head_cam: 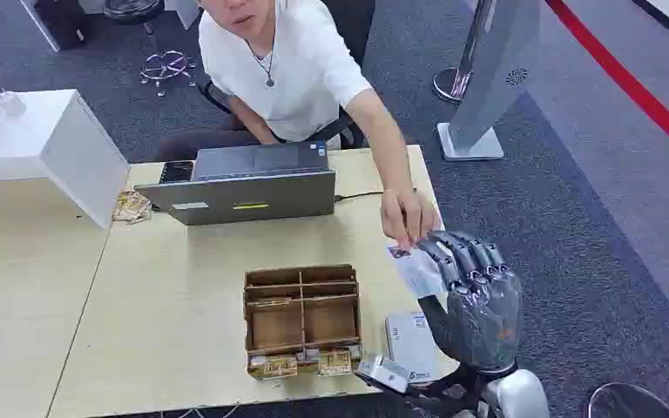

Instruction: Pass the card to the sensor for recognition and then transmit it.

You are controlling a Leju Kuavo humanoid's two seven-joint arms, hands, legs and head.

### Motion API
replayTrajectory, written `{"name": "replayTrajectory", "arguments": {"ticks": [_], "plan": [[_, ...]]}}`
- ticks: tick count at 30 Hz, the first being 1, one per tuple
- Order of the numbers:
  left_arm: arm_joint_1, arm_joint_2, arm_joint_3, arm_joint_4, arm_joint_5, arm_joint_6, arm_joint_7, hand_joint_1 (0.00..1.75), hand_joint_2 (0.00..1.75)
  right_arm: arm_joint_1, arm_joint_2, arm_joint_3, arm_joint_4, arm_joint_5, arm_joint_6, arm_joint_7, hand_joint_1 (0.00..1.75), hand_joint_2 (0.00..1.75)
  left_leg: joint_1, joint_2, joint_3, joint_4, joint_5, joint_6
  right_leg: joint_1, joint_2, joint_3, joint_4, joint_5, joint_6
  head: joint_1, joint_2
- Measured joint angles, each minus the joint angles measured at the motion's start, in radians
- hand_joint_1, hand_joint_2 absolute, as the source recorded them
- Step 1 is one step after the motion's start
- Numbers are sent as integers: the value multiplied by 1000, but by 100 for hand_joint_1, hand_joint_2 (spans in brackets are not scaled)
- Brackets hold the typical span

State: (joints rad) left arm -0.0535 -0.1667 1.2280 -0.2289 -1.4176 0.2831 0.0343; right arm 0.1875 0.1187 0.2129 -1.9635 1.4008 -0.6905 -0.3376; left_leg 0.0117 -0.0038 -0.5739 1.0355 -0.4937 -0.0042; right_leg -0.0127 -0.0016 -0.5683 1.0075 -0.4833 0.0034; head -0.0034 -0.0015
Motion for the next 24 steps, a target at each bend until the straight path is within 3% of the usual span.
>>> {"name": "replayTrajectory", "arguments": {"ticks": [12,24], "plan": [[0,0,0,0,-1,0,1,0,0,20,48,-25,-10,-55,0,-101,175,175,0,0,0,0,0,0,0,0,0,0,0,0,0,0],[0,-1,0,0,-2,3,-5,0,0,54,80,-55,-16,-148,0,-159,175,175,0,0,0,0,0,0,0,0,0,0,0,0,0,0]]}}
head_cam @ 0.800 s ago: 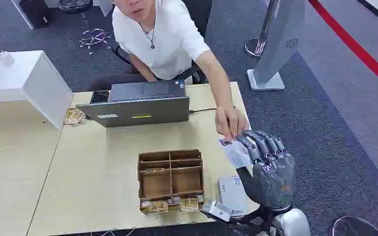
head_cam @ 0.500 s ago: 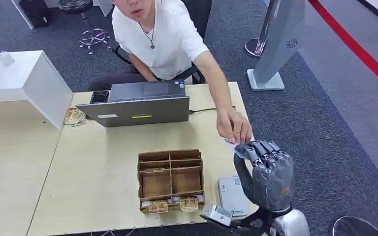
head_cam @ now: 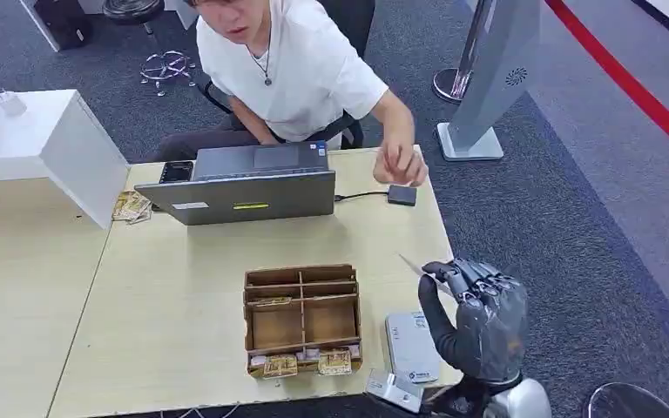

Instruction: Pass the card to the sensor for recognition and then transmit it.

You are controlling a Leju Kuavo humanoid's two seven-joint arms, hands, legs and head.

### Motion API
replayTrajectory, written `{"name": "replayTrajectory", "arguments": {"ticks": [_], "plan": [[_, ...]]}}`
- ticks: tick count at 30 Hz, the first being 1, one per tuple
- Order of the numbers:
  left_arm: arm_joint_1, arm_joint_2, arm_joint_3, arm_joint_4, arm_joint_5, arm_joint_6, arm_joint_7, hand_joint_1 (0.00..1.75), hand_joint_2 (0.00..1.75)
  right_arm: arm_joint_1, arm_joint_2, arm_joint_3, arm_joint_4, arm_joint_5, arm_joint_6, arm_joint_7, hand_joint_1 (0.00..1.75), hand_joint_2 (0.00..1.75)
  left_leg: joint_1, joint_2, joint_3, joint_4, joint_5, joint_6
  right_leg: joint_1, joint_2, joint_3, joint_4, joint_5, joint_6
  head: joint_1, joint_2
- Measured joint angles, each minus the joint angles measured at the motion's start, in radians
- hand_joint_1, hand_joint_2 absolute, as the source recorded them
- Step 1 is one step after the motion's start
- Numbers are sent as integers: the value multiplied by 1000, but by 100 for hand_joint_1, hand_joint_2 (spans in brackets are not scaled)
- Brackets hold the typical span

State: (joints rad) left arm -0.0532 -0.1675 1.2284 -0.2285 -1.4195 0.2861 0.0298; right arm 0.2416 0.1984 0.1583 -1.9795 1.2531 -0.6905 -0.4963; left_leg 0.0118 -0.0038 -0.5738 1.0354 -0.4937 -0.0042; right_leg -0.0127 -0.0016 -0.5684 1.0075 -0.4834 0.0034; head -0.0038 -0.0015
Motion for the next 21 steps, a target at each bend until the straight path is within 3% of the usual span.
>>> {"name": "replayTrajectory", "arguments": {"ticks": [2,15,21], "plan": [[0,0,0,0,2,2,0,0,0,19,0,-2,2,-45,0,-10,175,175,0,0,0,0,0,0,0,0,0,0,0,0,0,0],[0,-2,2,0,19,11,2,0,0,77,-43,32,92,-283,0,159,175,175,0,0,0,0,0,0,0,0,0,0,0,0,0,0],[0,-6,8,0,25,18,2,0,0,94,-64,43,156,-362,0,171,175,175,0,0,0,0,0,0,0,0,0,0,0,0,0,0]]}}
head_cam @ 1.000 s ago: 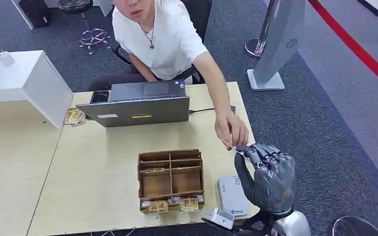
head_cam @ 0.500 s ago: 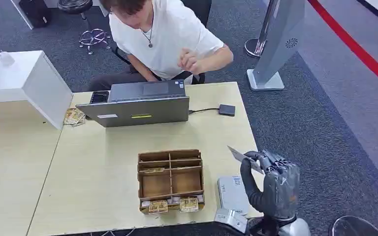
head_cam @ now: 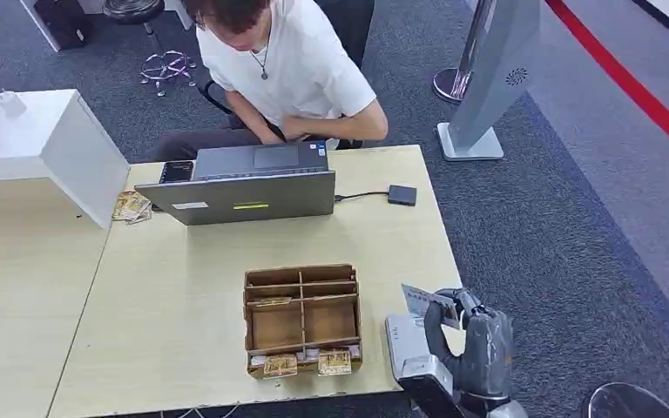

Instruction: Pass the card to the sensor for recognition and then transmit it.

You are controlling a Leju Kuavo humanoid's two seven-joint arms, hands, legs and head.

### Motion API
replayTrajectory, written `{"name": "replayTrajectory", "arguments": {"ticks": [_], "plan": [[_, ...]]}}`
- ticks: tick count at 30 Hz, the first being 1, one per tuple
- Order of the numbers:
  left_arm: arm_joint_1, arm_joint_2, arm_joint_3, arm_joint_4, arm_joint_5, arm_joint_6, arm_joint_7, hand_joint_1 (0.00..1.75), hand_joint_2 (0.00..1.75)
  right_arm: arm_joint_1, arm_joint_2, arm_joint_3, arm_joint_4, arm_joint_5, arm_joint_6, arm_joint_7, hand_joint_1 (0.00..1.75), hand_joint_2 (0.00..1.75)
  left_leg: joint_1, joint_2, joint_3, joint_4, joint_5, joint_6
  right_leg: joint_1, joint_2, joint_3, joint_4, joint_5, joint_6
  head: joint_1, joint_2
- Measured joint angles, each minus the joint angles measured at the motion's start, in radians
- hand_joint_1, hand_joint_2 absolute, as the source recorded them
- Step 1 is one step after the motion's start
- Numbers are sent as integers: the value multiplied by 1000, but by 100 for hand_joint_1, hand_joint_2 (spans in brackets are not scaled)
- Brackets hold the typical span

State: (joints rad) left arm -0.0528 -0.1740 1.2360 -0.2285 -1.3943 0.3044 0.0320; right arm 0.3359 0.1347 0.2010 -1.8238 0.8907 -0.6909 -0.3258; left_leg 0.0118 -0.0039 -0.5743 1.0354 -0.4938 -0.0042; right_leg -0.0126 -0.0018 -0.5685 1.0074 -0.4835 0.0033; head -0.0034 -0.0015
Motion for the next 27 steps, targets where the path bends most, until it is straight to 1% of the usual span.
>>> {"name": "replayTrajectory", "arguments": {"ticks": [3,8,13,27], "plan": [[-1,-1,3,0,2,1,0,0,0,4,-6,3,20,-17,0,2,175,175,0,0,0,0,0,0,0,0,0,0,0,0,0,0],[-1,-5,11,0,7,4,7,0,0,20,-10,3,56,-80,0,19,175,175,0,0,0,0,0,0,0,0,0,0,0,0,0,0],[-1,-7,13,0,10,8,18,0,0,34,-12,-1,104,-130,0,14,175,175,0,0,0,0,0,0,0,0,0,0,0,0,0,0],[-1,-13,19,0,10,14,15,0,0,38,-12,-31,220,-183,0,10,175,175,0,0,0,0,0,0,0,0,0,0,0,0,0,0]]}}
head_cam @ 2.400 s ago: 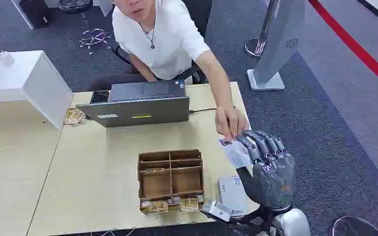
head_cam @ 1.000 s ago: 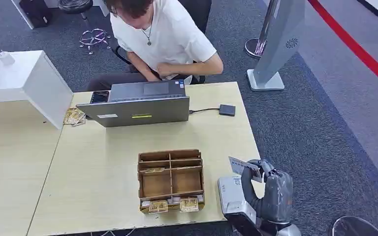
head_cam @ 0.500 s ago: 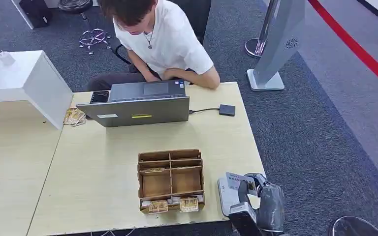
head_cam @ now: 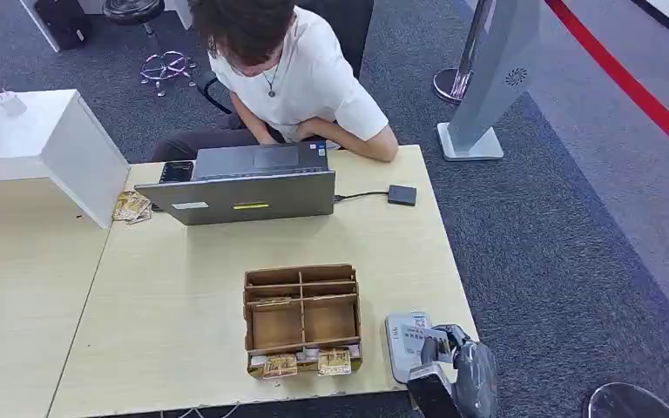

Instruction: Pass the card to the sensor for recognition and then transmit it.

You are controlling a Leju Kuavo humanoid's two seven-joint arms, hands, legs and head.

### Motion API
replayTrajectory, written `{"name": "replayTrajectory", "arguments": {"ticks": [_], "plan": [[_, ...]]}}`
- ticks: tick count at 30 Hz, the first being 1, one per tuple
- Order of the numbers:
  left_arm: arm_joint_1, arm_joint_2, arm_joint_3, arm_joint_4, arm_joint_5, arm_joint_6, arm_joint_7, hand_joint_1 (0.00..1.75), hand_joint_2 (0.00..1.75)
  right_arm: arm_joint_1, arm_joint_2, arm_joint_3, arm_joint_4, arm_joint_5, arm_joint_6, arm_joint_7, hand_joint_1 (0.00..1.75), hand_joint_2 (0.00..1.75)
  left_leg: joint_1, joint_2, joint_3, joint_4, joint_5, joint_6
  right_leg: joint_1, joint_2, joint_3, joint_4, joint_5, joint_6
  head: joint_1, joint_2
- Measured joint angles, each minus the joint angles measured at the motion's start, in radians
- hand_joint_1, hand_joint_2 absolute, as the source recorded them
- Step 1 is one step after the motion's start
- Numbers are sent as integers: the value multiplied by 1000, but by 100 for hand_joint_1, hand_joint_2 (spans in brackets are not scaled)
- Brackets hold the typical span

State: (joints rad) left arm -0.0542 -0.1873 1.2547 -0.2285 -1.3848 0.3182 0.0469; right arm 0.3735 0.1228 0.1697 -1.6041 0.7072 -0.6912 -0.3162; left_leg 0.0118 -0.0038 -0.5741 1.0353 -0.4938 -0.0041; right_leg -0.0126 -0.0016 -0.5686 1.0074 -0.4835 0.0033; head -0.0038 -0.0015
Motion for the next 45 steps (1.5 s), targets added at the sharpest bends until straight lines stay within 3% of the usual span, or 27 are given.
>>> {"name": "replayTrajectory", "arguments": {"ticks": [24,45], "plan": [[0,-1,0,0,-1,2,-5,0,0,-42,0,-26,129,-30,0,-16,175,175,0,0,0,0,0,0,0,0,0,0,0,0,0,0],[0,-4,0,0,0,-11,-24,0,0,-67,0,-36,165,-10,0,-9,175,175,0,0,0,0,0,0,0,0,0,0,0,0,0,0]]}}
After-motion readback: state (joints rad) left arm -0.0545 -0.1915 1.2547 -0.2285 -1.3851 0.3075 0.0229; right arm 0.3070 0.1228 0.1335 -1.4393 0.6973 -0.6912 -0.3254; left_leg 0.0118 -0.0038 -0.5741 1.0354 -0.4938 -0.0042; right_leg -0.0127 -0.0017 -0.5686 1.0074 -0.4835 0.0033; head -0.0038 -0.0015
